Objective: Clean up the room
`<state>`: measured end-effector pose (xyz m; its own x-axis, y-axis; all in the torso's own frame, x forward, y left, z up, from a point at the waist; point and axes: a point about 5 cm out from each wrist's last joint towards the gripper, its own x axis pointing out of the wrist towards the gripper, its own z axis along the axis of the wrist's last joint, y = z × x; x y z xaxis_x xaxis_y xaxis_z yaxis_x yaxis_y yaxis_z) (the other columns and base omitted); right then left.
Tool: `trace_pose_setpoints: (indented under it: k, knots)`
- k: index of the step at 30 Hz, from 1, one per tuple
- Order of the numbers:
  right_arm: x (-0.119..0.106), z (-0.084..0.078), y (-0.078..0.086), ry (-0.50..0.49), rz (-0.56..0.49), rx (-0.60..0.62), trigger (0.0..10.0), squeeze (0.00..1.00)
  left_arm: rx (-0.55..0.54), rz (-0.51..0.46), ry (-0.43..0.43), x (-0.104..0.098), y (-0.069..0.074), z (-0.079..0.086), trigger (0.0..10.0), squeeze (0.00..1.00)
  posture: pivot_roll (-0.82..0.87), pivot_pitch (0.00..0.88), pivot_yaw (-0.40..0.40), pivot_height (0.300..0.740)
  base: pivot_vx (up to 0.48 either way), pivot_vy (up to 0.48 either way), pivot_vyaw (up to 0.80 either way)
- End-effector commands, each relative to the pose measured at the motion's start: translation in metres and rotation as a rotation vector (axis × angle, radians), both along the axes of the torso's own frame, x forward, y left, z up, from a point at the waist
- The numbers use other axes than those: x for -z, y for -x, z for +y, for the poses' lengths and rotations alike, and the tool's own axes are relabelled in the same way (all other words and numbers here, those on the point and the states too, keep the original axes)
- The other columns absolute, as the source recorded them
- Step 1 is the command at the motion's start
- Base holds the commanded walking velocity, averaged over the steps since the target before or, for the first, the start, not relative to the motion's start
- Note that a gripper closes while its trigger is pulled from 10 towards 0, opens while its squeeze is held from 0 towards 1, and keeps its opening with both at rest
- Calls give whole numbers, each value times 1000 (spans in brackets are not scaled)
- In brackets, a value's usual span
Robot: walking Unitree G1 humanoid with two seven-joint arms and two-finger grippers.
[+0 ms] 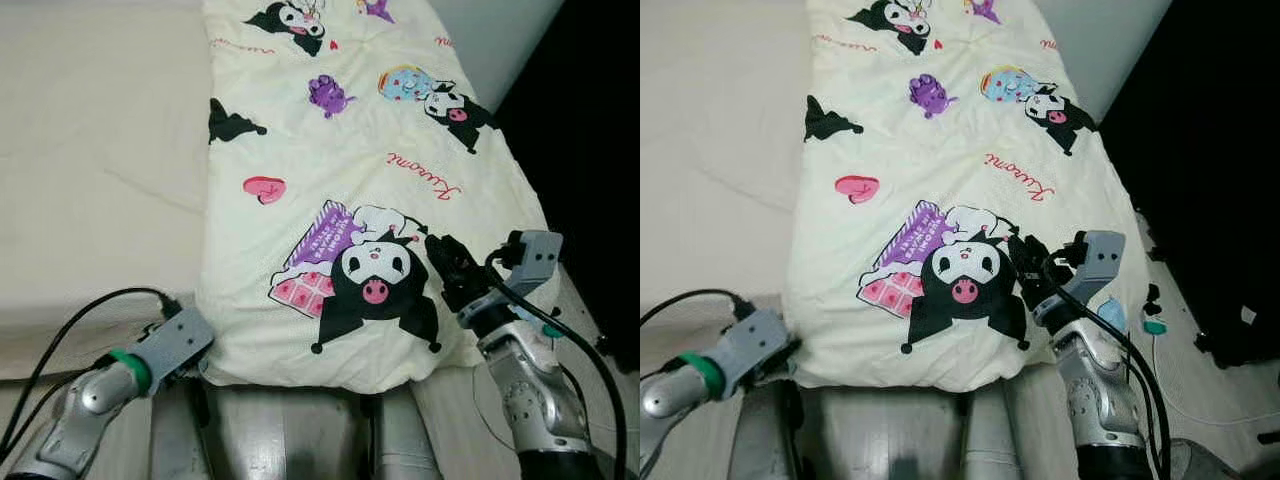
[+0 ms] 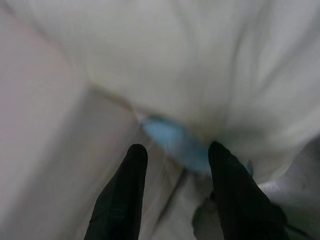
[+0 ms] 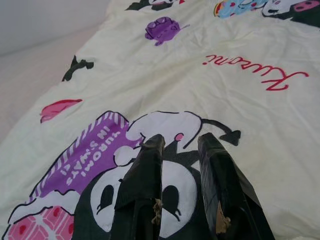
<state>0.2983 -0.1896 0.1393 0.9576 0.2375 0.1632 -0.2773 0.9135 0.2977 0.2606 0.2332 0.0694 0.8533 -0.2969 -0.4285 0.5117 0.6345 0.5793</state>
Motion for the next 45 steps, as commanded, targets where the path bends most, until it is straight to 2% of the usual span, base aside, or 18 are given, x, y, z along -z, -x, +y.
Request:
trace_pose_setpoints:
  k: [1,3,4,6,7,8,10,11,14,17,19,20,21,22,25,34,38,45]
  knots:
    - [5,-2,1,6,12,15,10000,0,7,16,8,4,3,-3,10000,0,4,144,-34,530,0,0,0]
    - [4,-5,1,39,4,32,10000,0,-32,-79,227,-25,-8,-12,10000,0,0,141,-33,530,0,0,0]
    - [4,-5,1,39,4,32,10000,0,-32,-79,227,-25,-8,-12,10000,0,0,141,-33,530,0,0,0]
    - [-1,-6,1,113,-24,46,10000,0,-12,-197,495,-76,-19,-26,10000,0,16,140,-43,530,0,0,0]
    - [-1,-6,1,113,-24,46,10000,0,-12,-197,495,-76,-19,-26,10000,0,16,140,-43,530,0,0,0]
    - [-12,1,2,186,-82,36,10000,0,72,-347,669,-134,-24,-40,10000,0,22,140,-45,530,0,0,0]
    - [-24,8,3,213,-139,23,10000,0,97,-524,663,-176,-28,-46,10000,0,22,138,-49,530,0,0,0]
    - [-24,8,3,213,-139,23,10000,0,97,-524,663,-176,-28,-46,10000,0,22,138,-49,530,0,0,0]
    - [-32,13,2,224,-180,19,10000,0,64,-678,580,-198,-35,-47,10000,0,20,138,-49,530,0,0,0]
    - [-33,15,1,220,-188,22,10000,0,41,-661,584,-189,-40,-52,10000,0,15,129,-46,530,0,0,0]
    - [-32,18,-1,212,-188,31,10000,0,-11,-561,648,-156,-46,-67,10000,0,10,127,-45,530,0,0,0]
    - [-32,18,-1,212,-188,31,10000,0,-11,-561,648,-156,-46,-67,10000,0,10,127,-45,530,0,0,0]
    - [-28,19,-3,219,-185,54,10000,0,-85,-464,711,-127,-49,-81,10000,0,5,125,-44,530,0,0,0]
    - [-28,19,-3,224,-185,62,10000,0,-108,-435,729,-121,-49,-84,10000,0,5,125,-44,530,0,0,0]
    - [-25,18,-2,244,-186,102,10000,0,-179,-399,783,-110,-48,-96,10000,0,-5,122,-44,545,0,0,0]
    - [-20,17,-3,247,-179,115,10000,0,-193,-348,830,-100,-49,-118,10000,0,3,112,-40,575,0,0,0]
    - [-19,20,-3,261,-195,120,10000,0,-219,-338,777,-87,-48,-115,10000,0,4,108,-37,590,0,0,0]
    - [-17,28,-5,274,-206,102,10000,0,-284,-434,600,-78,-46,-77,10000,0,29,101,-47,625,0,0,0]
